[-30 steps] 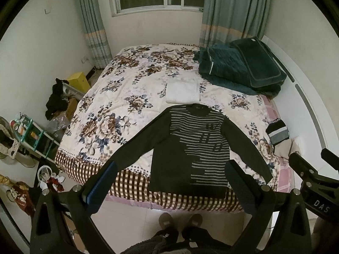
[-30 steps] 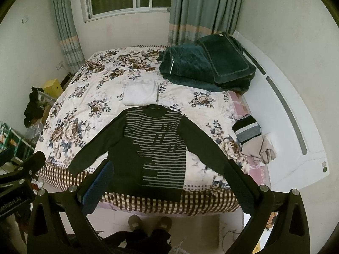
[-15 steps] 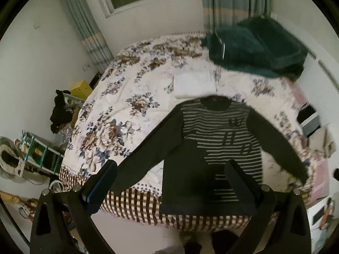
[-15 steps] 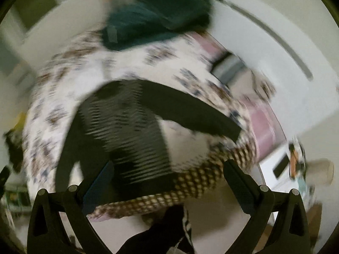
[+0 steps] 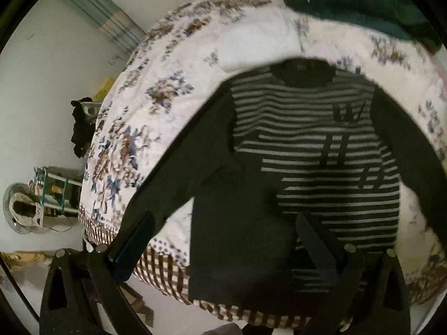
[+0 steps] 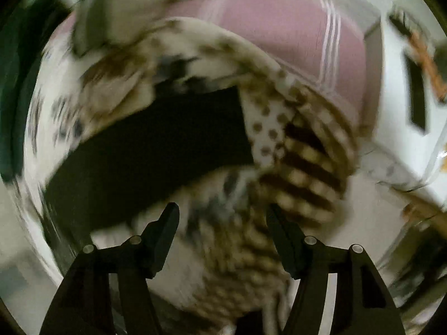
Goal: Fold small clothes
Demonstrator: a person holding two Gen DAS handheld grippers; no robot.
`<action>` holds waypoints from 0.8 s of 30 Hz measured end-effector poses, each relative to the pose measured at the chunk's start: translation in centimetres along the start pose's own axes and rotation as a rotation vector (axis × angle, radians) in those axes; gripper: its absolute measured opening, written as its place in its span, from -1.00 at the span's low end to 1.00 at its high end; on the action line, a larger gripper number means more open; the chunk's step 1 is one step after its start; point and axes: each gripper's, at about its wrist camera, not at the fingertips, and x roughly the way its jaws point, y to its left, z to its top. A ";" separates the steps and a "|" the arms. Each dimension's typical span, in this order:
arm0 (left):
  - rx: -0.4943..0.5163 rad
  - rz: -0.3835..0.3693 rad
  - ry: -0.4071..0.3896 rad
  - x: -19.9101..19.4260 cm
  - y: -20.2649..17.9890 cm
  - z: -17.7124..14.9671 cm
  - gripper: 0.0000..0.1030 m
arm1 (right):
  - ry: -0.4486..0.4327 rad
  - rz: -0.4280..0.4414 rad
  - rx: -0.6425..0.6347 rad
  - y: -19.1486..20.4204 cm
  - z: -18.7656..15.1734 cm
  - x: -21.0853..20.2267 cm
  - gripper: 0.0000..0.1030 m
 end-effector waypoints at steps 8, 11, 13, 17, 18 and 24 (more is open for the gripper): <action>0.039 0.032 0.103 4.6 -4.8 2.4 1.00 | -0.024 0.026 0.237 -2.2 5.0 8.7 0.54; 0.046 0.030 0.107 5.3 -5.8 2.7 1.00 | -0.093 0.012 0.187 -0.8 4.6 8.7 -0.15; 0.053 0.027 0.114 5.7 -6.2 2.6 1.00 | -0.108 0.023 0.130 -0.2 4.4 8.4 -0.75; 0.046 -0.004 0.119 6.2 -6.6 2.4 1.00 | -0.169 0.096 0.058 -0.1 4.8 5.5 -0.78; 0.039 -0.018 0.113 6.2 -6.5 2.4 1.00 | -0.186 0.116 0.045 0.0 5.0 4.5 -0.79; -0.019 -0.089 0.103 7.4 -5.4 2.0 1.00 | -0.300 0.141 -0.101 7.9 7.2 -2.5 -0.80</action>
